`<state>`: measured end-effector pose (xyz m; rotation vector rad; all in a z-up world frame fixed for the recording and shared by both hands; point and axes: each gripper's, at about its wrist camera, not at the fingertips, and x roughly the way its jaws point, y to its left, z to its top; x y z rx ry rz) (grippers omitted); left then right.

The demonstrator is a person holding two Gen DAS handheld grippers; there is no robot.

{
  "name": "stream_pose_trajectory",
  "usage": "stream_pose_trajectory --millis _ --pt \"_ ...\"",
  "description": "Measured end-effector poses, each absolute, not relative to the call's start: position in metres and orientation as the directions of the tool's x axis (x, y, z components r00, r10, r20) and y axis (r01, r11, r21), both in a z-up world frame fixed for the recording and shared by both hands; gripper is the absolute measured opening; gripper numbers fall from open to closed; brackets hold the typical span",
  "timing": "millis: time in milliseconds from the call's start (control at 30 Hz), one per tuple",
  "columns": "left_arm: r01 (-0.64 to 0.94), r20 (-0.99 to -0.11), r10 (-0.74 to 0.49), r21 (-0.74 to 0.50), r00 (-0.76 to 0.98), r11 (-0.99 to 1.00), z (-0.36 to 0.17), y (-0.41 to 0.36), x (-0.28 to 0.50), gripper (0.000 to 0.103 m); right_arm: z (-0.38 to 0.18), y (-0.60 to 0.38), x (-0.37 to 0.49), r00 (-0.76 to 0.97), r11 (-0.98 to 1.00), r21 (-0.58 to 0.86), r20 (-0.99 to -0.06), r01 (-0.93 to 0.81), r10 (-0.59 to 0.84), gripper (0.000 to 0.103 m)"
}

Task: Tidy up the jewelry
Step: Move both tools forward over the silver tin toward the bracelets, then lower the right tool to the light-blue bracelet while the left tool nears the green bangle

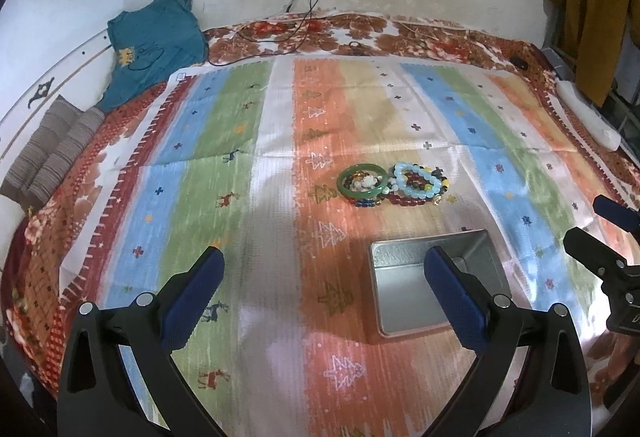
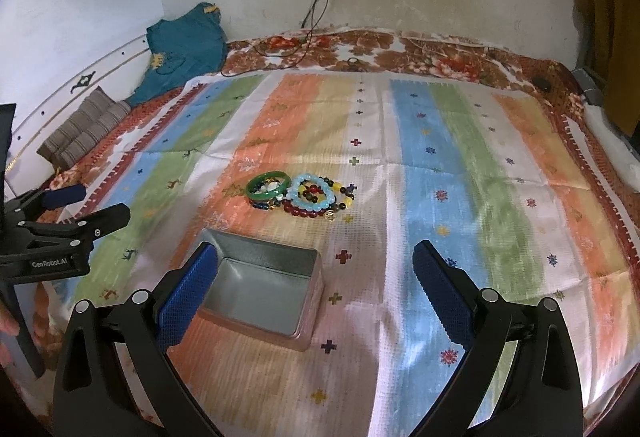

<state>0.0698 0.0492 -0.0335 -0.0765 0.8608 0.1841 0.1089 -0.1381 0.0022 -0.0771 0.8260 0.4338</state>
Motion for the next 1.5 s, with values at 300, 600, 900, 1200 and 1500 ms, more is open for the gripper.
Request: stream_pose_trajectory --millis 300,600,900,1200,1500 --pt "-0.217 -0.779 0.133 -0.003 0.613 0.976 -0.04 0.059 0.089 0.097 -0.003 -0.128 0.121 0.575 0.906 0.09 -0.746 -0.414 0.337 0.099" --pt "-0.224 -0.797 0.103 -0.041 0.595 0.974 -0.049 0.065 0.108 0.097 -0.006 -0.122 0.138 0.579 0.912 0.085 -0.748 -0.402 0.325 0.099" --pt "-0.262 -0.82 0.127 -0.029 0.557 0.965 -0.062 0.078 0.132 0.097 -0.02 -0.111 0.161 0.559 0.913 0.071 -0.77 -0.403 0.306 0.099" --pt "-0.262 -0.833 0.174 0.036 0.525 0.964 -0.08 0.085 0.156 0.097 -0.033 -0.102 0.184 0.528 0.909 0.086 -0.79 -0.409 0.312 0.099" --pt "-0.252 -0.853 0.158 0.032 0.498 0.967 -0.1 0.091 0.182 0.097 -0.045 -0.091 0.2 0.483 0.895 0.097 -0.814 -0.435 0.322 0.099"
